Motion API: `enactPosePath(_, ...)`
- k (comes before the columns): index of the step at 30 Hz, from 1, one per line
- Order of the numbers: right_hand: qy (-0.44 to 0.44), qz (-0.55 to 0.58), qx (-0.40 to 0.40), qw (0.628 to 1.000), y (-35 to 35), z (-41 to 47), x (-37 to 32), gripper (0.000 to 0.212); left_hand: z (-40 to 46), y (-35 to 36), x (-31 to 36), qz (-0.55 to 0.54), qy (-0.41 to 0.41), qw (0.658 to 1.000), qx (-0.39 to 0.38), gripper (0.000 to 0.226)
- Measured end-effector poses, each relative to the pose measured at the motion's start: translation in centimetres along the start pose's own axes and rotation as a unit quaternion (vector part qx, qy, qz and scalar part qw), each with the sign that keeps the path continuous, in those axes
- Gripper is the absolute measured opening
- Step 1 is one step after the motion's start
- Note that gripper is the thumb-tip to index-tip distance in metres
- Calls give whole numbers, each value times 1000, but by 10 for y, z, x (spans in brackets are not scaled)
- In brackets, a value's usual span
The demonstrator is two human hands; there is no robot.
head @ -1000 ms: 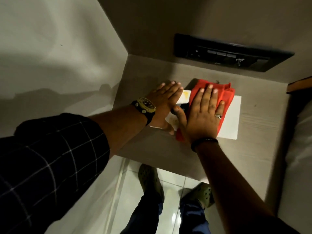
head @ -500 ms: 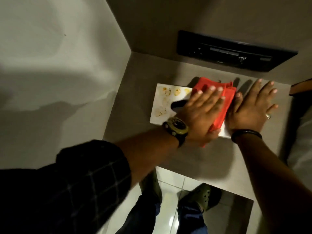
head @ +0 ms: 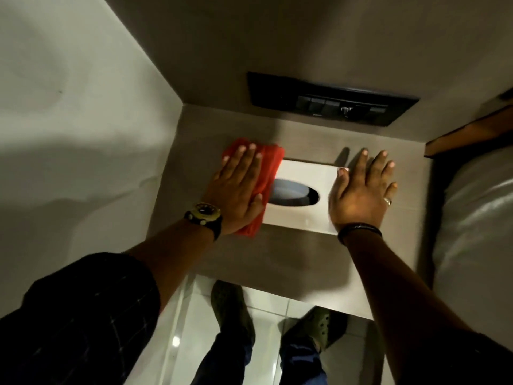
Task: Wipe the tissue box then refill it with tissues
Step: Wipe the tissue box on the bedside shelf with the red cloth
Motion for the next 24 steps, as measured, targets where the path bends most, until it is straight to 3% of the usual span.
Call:
enactPosePath(4, -4, -4, -11, 1000, -2, 0, 0, 62, -1, 1, -10, -18, -86, 996, 1, 75)
enactPosePath(7, -56, -38, -18, 998, 0, 2, -11, 61, 2, 2, -7, -11, -121, 993, -9, 84)
enactPosePath(10, -75, -56, -30, 995, 4, 5, -14, 61, 14, -1, 2, -12, -88, 996, -29, 92)
enactPosePath(15, -30, -37, -70, 996, 8, 9, -12, 63, 39, 2, 29, 23, 16, 1000, -2, 91)
enactPosePath(21, 0, -4, -85, 996, 5, 6, -14, 61, 28, 5, 8, 20, 48, 999, 0, 85)
enactPosePath(24, -2, 2, -85, 996, 4, 5, -14, 61, 4, 1, -28, 2, -6, 1000, -19, 86)
Point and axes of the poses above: each hand's wrist, its own z-axis towards the middle knuckle, its own y-axis out of the palm, x = y × z, the point moved 4 cm from there along z, towards the middle knuckle, and after that the axes turned 1 degree about y, right-handed, at the moved point
